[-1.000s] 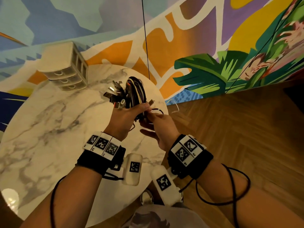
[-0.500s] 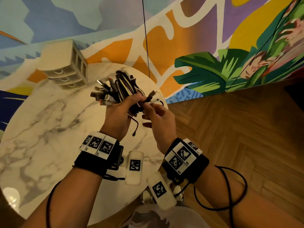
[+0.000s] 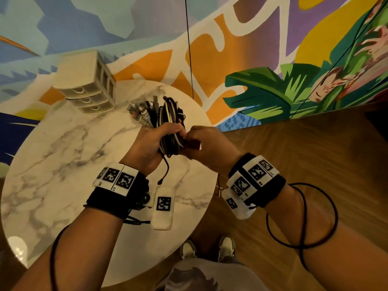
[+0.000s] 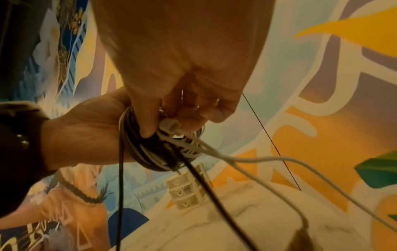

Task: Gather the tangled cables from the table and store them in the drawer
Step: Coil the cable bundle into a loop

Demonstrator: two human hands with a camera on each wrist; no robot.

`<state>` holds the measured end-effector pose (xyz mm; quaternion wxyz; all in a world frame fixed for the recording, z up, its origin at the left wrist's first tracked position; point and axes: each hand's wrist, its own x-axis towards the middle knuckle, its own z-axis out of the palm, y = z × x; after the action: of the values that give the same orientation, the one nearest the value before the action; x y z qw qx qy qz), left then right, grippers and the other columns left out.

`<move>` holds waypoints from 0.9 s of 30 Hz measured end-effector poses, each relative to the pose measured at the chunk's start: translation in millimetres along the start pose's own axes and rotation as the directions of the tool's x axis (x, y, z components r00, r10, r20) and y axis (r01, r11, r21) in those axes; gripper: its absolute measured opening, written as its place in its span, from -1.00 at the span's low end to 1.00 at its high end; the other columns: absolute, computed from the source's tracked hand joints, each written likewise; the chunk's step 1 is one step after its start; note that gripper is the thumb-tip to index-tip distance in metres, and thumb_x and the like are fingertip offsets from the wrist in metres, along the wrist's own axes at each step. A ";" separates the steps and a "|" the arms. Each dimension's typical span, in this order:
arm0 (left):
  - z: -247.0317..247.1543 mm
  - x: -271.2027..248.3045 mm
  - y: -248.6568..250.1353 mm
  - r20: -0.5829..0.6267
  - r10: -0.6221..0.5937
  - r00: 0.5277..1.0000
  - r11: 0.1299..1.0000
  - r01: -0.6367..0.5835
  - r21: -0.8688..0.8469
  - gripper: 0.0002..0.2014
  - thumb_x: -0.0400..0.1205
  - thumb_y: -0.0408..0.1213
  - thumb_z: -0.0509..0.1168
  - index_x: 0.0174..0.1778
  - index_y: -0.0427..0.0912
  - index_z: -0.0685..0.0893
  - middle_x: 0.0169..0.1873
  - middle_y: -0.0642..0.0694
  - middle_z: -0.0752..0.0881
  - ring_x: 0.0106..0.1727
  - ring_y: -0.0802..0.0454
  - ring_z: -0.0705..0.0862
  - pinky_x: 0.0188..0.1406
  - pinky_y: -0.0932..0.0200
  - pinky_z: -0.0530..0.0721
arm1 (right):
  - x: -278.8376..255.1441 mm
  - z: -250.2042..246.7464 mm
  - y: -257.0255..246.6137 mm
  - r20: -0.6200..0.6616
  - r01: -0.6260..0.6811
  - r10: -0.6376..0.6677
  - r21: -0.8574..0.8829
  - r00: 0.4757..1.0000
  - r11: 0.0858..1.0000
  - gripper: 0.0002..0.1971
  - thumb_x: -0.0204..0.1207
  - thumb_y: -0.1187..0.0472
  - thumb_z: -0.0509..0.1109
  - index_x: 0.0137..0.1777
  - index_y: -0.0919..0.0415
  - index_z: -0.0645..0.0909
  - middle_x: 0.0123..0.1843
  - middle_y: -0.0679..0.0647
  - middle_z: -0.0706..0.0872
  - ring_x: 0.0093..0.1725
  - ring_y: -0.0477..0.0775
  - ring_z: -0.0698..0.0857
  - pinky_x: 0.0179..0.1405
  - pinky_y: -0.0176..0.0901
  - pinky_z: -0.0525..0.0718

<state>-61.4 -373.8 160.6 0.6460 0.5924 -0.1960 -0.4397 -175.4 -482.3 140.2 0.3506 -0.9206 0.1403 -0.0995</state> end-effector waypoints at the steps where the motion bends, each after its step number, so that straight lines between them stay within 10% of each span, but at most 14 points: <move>1: -0.7 -0.8 -1.8 0.009 -0.010 1.000 0.999 0.009 0.040 -0.85 0.44 -0.32 0.36 -0.38 -0.33 0.68 -0.38 -0.19 0.66 -0.32 -0.10 0.62 -0.34 0.08 0.62 | 0.1 -0.3 1.0 0.042 0.007 -0.006 -0.036 0.999 0.999 -0.71 0.54 0.02 0.41 -0.04 0.29 0.72 -0.17 0.16 0.63 -0.22 0.11 0.58 -0.15 0.09 0.60; 8: -2.9 -0.3 -5.9 0.083 -0.138 0.987 0.988 0.142 -0.054 -0.84 0.46 -0.27 0.34 -0.25 -0.32 0.73 -0.29 -0.20 0.71 -0.21 -0.15 0.67 0.00 -0.09 0.61 | -4.8 0.9 13.5 -0.188 0.201 -0.278 -0.346 0.942 0.916 -0.82 0.46 0.13 0.46 -0.18 0.26 0.73 -0.27 0.14 0.63 -0.43 0.15 0.58 -0.47 -0.23 0.28; 12: 2.2 -4.0 -5.9 0.080 -0.114 0.990 0.982 0.125 -0.140 -0.82 0.46 -0.26 0.30 -0.22 -0.32 0.72 -0.27 -0.19 0.70 -0.18 -0.09 0.67 0.02 0.02 0.62 | -7.4 13.3 21.1 -0.317 0.174 -0.256 -0.267 0.913 0.948 -0.87 0.45 0.22 0.46 -0.07 0.27 0.74 -0.14 0.17 0.67 -0.50 0.19 0.58 -0.58 -0.10 0.55; 23: -2.9 -7.6 -4.3 0.040 0.012 0.999 0.977 -0.003 -0.214 -0.77 0.53 -0.27 0.25 -0.44 -0.18 0.67 -0.36 -0.07 0.65 -0.25 0.05 0.67 -0.21 0.17 0.63 | -11.7 36.8 10.3 -0.371 0.188 -0.124 0.143 0.920 0.972 -0.58 0.64 0.08 0.20 0.38 0.31 0.57 0.25 0.19 0.56 0.00 -0.26 0.49 -0.10 -0.59 0.49; 27: -3.2 -8.6 -3.5 0.060 -0.004 0.998 0.965 0.020 -0.260 -0.86 0.51 -0.28 0.24 -0.30 -0.19 0.67 -0.37 -0.02 0.65 -0.24 0.08 0.66 -0.09 0.10 0.54 | -5.1 39.4 13.3 -0.443 0.222 -0.146 0.124 0.885 0.967 -0.63 0.60 0.14 0.27 0.31 0.32 0.63 0.18 0.23 0.61 0.05 -0.13 0.53 0.02 -0.56 0.47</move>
<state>-64.7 -364.7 158.9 0.7094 0.4904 -0.1521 -0.4828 -171.6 -465.7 101.8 0.3775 -0.8515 0.1169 -0.3447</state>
